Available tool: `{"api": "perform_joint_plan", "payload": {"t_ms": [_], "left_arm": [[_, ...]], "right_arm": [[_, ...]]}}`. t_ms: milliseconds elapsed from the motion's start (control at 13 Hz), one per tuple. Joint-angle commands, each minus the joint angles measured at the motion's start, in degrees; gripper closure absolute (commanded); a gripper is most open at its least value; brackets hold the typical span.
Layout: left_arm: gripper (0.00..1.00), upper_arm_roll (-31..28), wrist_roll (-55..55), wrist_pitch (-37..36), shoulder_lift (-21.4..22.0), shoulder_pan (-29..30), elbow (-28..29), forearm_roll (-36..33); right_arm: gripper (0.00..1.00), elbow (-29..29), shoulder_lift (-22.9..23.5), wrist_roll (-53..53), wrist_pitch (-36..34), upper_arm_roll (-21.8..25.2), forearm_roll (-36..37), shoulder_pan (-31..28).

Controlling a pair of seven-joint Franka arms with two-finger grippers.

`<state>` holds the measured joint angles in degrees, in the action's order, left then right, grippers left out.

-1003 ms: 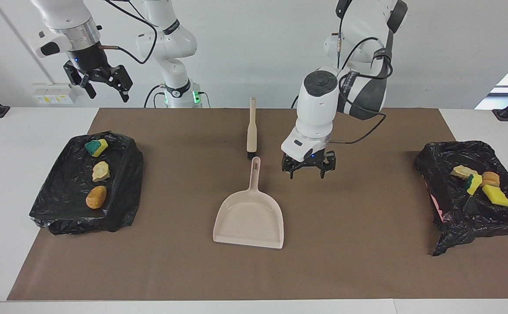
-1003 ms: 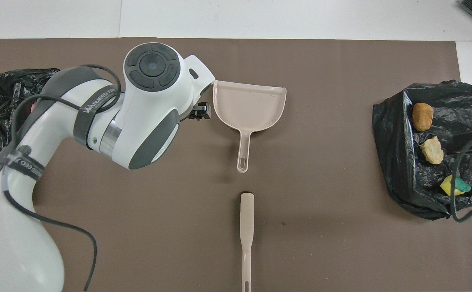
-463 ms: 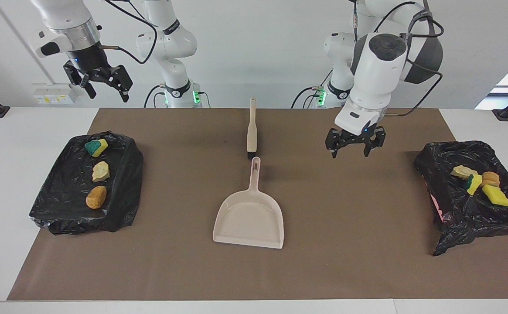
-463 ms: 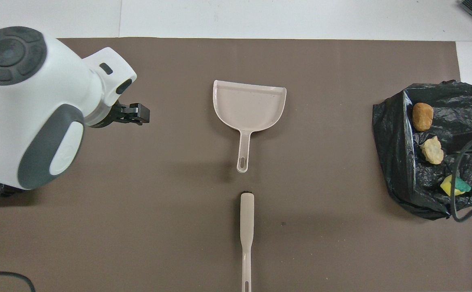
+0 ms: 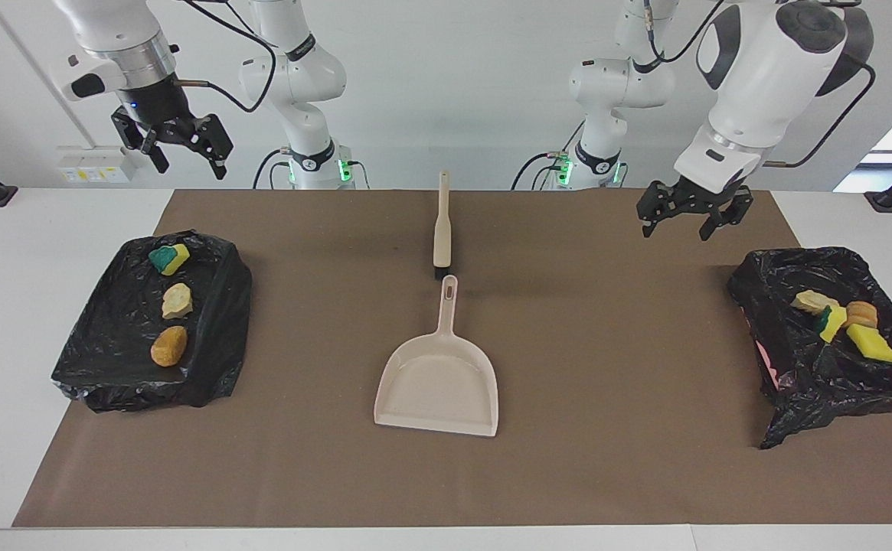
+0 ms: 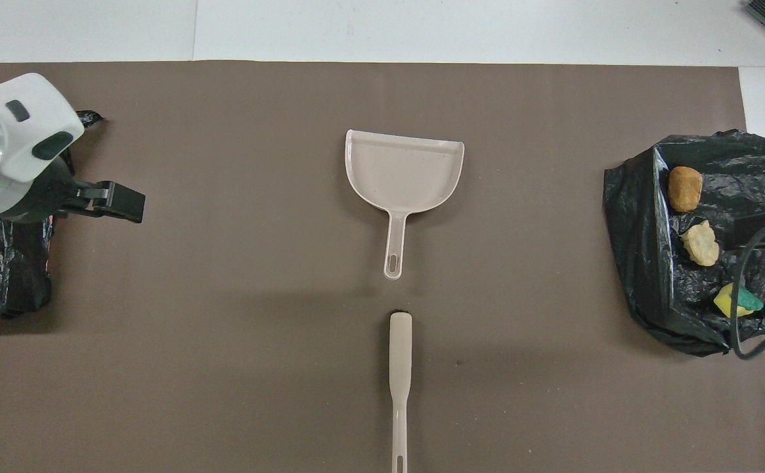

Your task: Sweep and dump trash in bin

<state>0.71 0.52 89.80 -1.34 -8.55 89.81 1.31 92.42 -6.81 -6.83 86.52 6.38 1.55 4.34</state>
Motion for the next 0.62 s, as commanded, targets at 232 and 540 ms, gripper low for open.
{"api": "perform_joint_plan", "payload": {"t_ms": [232,540], "left_arm": [[0.0,-5.3,-5.5,-13.0,1.8,0.5,-6.6,1.0],[0.0,-7.1,-10.4,-13.3,1.9,0.6,-7.2,0.7]], "right_arm": [[0.0,1.5,-0.9,5.3,0.1,-0.1,-3.4,-0.7],[0.0,2.2,-1.2,5.4,0.5,-0.1,-2.9,-0.7]]}}
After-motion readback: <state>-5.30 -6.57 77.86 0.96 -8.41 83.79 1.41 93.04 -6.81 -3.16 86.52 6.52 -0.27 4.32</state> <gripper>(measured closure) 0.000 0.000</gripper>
